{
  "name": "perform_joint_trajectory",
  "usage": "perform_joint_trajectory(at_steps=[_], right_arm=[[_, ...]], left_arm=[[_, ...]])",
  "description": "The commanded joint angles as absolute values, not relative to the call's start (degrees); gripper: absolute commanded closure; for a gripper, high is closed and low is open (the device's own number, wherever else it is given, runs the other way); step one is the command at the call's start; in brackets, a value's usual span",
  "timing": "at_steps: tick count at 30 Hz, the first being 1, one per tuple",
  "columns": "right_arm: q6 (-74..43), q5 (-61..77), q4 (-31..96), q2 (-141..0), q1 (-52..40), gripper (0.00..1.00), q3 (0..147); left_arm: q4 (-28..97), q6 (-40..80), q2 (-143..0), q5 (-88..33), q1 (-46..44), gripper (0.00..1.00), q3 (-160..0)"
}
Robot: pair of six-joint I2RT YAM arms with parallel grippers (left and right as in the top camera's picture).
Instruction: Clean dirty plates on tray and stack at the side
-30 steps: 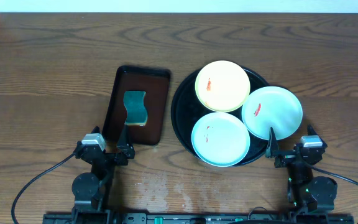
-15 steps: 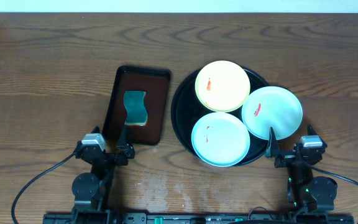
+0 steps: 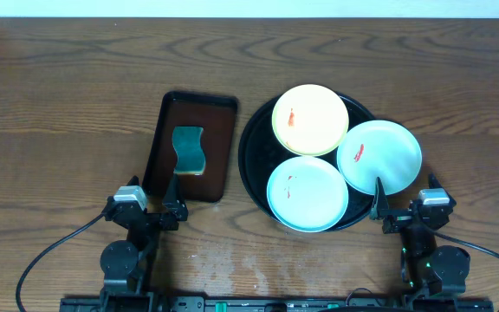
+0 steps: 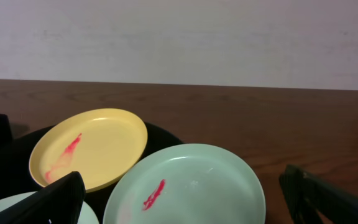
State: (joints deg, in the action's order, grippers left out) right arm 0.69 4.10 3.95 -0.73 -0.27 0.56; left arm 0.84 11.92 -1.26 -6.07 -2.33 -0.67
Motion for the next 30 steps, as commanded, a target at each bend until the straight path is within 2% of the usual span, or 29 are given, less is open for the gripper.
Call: perform_joint_trajectory(at_steps=[1, 17, 24, 30], right_arm=[[1.37, 4.56, 3.92, -0.38, 0.3, 0.01, 0.32], [1.32, 4.78, 3.88, -0.38, 0.3, 0.01, 0.32], [-4.89, 5.3, 3.86, -0.38, 0.3, 0.01, 0.34], [-4.82, 7.11, 10.24, -0.38, 0.3, 0.01, 5.98]], left_arm=[[3.44, 11.18, -1.37, -7.29, -2.07, 0.11, -0.27], [3.42, 11.25, -1.37, -8.32, -2.07, 0.11, -0.27], [3.92, 11.88, -1.37, -12.53, -2.07, 0.11, -0.91], [9.61, 12.08, -1.48, -14.57, -2.04, 0.11, -4.84]])
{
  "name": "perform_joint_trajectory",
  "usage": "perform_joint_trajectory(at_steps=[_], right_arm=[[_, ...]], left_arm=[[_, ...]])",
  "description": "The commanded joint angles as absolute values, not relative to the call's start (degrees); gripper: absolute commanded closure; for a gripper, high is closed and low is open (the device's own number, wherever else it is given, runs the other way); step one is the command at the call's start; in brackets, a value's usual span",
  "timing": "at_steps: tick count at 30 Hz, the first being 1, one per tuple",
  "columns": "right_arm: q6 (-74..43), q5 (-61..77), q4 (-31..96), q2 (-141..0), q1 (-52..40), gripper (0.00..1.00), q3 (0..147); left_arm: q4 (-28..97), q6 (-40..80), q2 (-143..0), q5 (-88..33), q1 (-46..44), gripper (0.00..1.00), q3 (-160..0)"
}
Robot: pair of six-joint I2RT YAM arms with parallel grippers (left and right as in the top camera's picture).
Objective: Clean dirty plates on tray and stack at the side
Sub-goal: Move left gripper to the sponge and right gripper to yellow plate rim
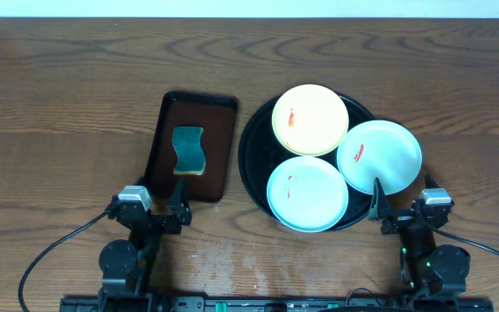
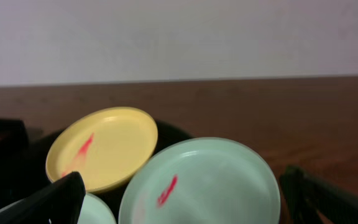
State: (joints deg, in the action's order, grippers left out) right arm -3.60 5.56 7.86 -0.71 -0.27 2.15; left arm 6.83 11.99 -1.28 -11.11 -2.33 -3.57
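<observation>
Three dirty plates lie on a round black tray (image 1: 254,165): a yellow plate (image 1: 310,119) at the back, a light green plate (image 1: 379,156) on the right rim, and a light blue plate (image 1: 307,193) in front. Each bears a red smear. In the right wrist view the yellow plate (image 2: 101,146) and green plate (image 2: 204,183) fill the lower frame. My right gripper (image 2: 185,208) stands open just short of the green plate, holding nothing. My left gripper (image 1: 148,208) sits open at the front edge of the brown tray. A teal sponge (image 1: 188,150) lies on that tray.
The brown rectangular tray (image 1: 219,130) lies left of the round tray, nearly touching it. Bare wooden table (image 1: 59,104) extends to the left, to the back and to the right of the plates.
Both arms have shifted slightly. My left gripper is a little further right near the brown tray. The right wrist view is blurred, with the plates further right. Plates and sponge lie as before.
</observation>
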Motion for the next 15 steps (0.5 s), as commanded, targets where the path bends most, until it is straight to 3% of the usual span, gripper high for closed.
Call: perform_joint_trajectory(at_steps=[1, 8, 15], right_arm=[[-4.82, 7.14, 11.73, -0.38, 0.3, 0.01, 7.29], [-4.89, 7.16, 15.46, -4.99, 0.3, 0.01, 15.59], [-4.86, 11.53, 21.19, -22.79, 0.3, 0.01, 29.47]], left_arm=[[10.59, 12.08, -1.76, -14.57, -2.04, 0.11, -5.91], [16.16, 11.86, -11.66, -14.57, -2.04, 0.11, -18.55], [31.73, 4.62, -33.47, -14.57, -2.04, 0.11, -40.34]])
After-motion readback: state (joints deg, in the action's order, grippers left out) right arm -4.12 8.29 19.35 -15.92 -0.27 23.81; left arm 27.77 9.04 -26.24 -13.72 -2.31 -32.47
